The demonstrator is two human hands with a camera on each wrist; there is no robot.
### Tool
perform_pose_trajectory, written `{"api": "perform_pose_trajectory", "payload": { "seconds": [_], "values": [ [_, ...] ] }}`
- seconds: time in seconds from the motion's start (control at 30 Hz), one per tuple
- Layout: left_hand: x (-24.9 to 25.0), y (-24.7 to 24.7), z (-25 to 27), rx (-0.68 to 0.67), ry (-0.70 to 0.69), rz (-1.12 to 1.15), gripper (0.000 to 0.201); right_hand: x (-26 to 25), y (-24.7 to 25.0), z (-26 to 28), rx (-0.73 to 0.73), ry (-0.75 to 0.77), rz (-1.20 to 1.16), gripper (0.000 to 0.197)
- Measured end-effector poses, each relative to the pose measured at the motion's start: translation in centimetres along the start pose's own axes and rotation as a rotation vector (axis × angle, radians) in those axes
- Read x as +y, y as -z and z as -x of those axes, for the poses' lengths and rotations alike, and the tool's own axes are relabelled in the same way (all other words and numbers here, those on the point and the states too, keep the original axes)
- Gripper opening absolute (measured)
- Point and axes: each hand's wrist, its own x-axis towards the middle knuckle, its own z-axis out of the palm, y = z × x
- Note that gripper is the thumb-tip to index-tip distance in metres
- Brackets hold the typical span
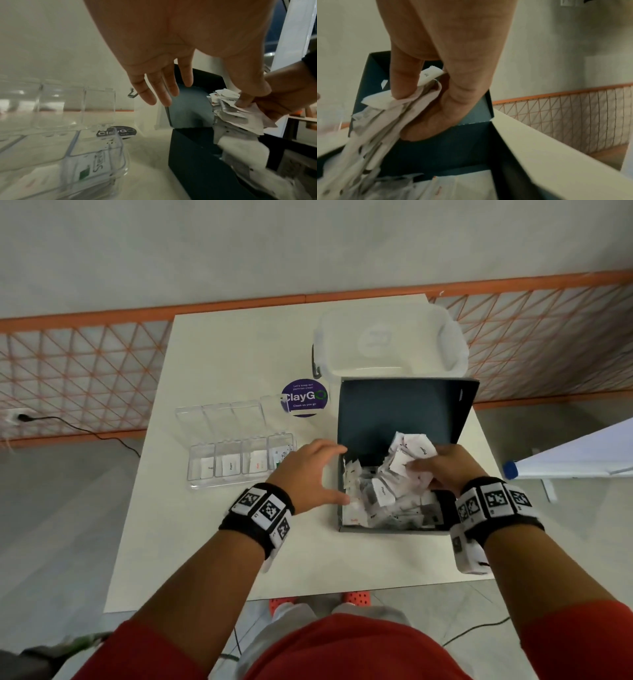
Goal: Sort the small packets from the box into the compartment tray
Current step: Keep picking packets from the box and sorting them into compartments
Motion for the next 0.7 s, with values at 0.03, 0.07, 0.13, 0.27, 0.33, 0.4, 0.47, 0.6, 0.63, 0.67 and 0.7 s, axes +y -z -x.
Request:
{"api": "perform_pose_trajectory", "payload": {
  "seconds": [0.03,0.07,0.13,0.27,0.33,0.4,0.47,0.6,0.63,0.67,0.7],
  "values": [
    [0.2,0.3,-0.2,0.010,0.004,0.033,0.092,-0.3,-0.3,0.3,-0.008,0.008,-0.057,0.015],
    [0.6,0.3,-0.4,0.009,0.010,0.071,0.097,-0.7,-0.7,0.7,-0.023,0.010,-0.120,0.015],
    [1.4,0.2,-0.9,0.006,0.018,0.147,0.109,-1.6,-2.1,1.4,-0.074,0.017,-0.216,0.020],
    [1.9,0.4,-1.6,0.094,-0.011,0.279,0.127,-4.0,-5.4,2.5,-0.234,0.033,-0.290,0.023],
    [1.5,0.8,-1.6,0.132,-0.025,0.309,0.132,-5.1,-7.2,3.0,-0.317,0.030,-0.337,0.023],
    [0.9,1.2,-1.3,0.149,-0.004,0.320,0.134,-6.1,-9.0,3.4,-0.365,0.023,-0.376,0.023],
    [0.2,1.7,-0.9,0.175,0.040,0.327,0.130,-6.9,-10.7,3.7,-0.382,0.021,-0.381,0.022],
    [-1.0,2.3,0.1,0.244,0.075,0.380,0.116,-7.8,-13.8,4.5,-0.466,-0.011,-0.434,0.033],
    [-1.3,2.4,0.3,0.254,0.079,0.383,0.113,-8.0,-14.4,4.6,-0.487,-0.022,-0.458,0.034],
    [-1.7,2.5,0.5,0.265,0.082,0.378,0.109,-8.1,-14.9,4.8,-0.503,-0.031,-0.476,0.033],
    [-2.1,2.7,0.7,0.275,0.080,0.372,0.106,-8.3,-15.3,4.9,-0.516,-0.040,-0.485,0.032]
  ]
}}
